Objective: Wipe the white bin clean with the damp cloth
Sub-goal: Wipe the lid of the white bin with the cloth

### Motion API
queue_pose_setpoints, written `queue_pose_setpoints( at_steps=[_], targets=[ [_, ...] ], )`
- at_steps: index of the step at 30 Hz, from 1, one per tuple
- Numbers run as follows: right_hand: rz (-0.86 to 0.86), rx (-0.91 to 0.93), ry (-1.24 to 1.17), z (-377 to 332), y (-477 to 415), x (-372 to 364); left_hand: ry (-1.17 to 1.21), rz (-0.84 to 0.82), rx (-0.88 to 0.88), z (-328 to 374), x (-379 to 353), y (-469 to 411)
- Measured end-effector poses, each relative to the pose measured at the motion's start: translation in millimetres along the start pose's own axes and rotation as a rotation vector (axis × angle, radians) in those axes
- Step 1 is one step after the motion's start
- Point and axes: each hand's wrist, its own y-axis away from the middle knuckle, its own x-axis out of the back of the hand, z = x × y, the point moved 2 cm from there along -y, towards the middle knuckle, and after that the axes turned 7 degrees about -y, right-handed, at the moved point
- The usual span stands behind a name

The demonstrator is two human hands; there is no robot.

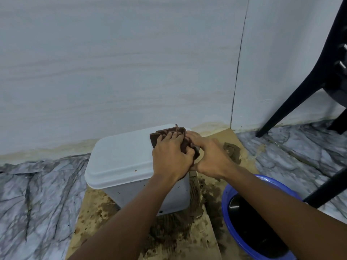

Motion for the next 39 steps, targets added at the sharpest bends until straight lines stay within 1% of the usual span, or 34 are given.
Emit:
queue_pose_setpoints(
  at_steps=[4, 7, 10, 13, 15, 16, 18, 20, 23, 25, 30, 33, 36, 39],
  targets=[
    [0.004, -0.008, -0.039, 1.3, 0.8, -0.4, 0.051, 0.043, 0.025, 2.4, 2.7, 4.5],
    [0.009, -0.023, -0.044, 2.7, 0.8, 1.6, 0.068, -0.014, 0.084, 8.4, -0.5, -3.2],
    [0.015, -0.042, -0.027, 3.5, 0.4, 2.5, 0.035, -0.038, 0.047, 10.8, -5.0, -6.0],
    [-0.009, -0.1, 0.003, 7.3, -0.2, 1.3, 0.118, 0.076, 0.014, -1.0, 0.1, -7.6],
    [-0.043, -0.129, 0.021, 10.7, -0.1, 1.1, 0.176, 0.087, -0.087, -15.9, 6.6, -5.0],
    [-0.057, -0.132, 0.03, 11.9, 0.1, 1.8, 0.164, 0.05, -0.169, -24.9, 10.2, -0.5],
    [-0.061, -0.132, 0.058, 13.0, 0.2, 3.7, 0.065, -0.048, -0.333, -47.9, 15.1, 10.5],
    [-0.05, -0.131, 0.077, 13.4, -0.2, 5.0, -0.003, -0.106, -0.42, -70.3, 21.9, 16.5],
    [-0.057, -0.134, 0.083, 14.6, -1.5, 6.2, -0.007, -0.154, -0.404, -92.0, 31.4, 16.2],
    [-0.054, -0.132, 0.083, 15.9, -2.8, 7.1, -0.031, -0.172, -0.374, -93.6, 32.9, 15.0],
    [-0.057, -0.113, 0.114, 15.2, -4.8, 6.5, -0.239, -0.165, -0.297, -47.6, 14.5, 6.3],
    [-0.067, -0.096, 0.073, 17.4, -2.7, 8.5, -0.304, -0.192, -0.365, -34.3, 6.2, 4.1],
    [-0.054, -0.074, 0.081, 18.7, -1.6, 9.3, -0.308, -0.207, -0.47, -61.1, 16.3, 10.8],
    [-0.034, -0.098, 0.103, 17.8, -3.2, 8.5, -0.309, -0.209, -0.473, -107.5, 35.0, 19.2]
  ],
)
